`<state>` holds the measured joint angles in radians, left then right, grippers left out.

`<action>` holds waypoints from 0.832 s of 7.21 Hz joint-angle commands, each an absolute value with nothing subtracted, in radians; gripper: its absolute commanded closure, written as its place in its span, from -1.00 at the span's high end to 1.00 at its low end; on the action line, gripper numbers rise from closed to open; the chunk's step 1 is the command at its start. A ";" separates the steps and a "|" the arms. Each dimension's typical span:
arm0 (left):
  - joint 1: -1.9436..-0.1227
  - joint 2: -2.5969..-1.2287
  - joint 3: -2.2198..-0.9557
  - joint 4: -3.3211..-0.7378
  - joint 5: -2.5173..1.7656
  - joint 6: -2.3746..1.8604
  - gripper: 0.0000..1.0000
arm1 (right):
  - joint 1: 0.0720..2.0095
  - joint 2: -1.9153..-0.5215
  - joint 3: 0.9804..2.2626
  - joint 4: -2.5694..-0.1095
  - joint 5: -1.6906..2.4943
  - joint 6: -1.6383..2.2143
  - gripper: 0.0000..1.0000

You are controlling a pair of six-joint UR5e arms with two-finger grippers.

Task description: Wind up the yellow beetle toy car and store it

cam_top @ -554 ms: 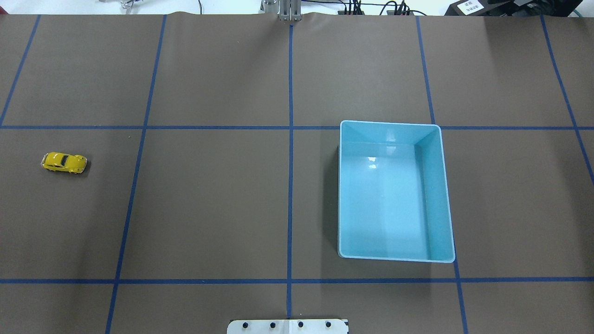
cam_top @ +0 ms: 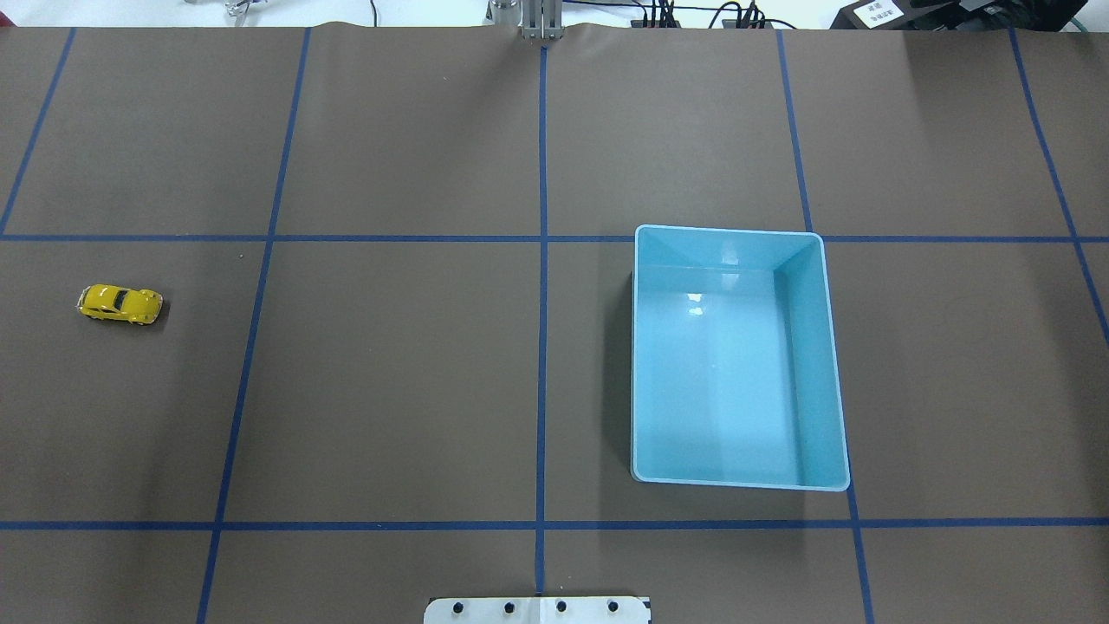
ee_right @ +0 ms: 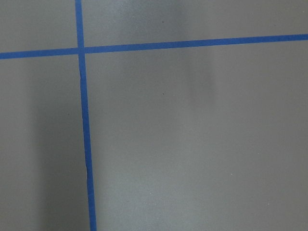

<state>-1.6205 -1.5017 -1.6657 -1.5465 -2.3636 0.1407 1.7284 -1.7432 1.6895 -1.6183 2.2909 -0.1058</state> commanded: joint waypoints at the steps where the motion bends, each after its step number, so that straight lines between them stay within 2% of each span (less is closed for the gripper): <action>1: -1.521 -1.509 -1.718 -1.552 -2.361 0.144 1.00 | 1.727 -1.743 1.686 -1.618 2.290 -0.106 1.00; 2: -1.408 -1.519 -1.803 -1.551 -2.359 0.135 1.00 | 1.727 -1.743 1.684 -1.618 2.287 -0.107 1.00; 4: -1.222 -1.577 -1.827 -1.644 -2.263 0.144 1.00 | 1.727 -1.741 1.677 -1.618 2.286 -0.109 1.00; 6: -1.003 -1.574 -1.882 -1.689 -2.119 0.238 1.00 | 1.726 -1.740 1.668 -1.618 2.284 -0.109 1.00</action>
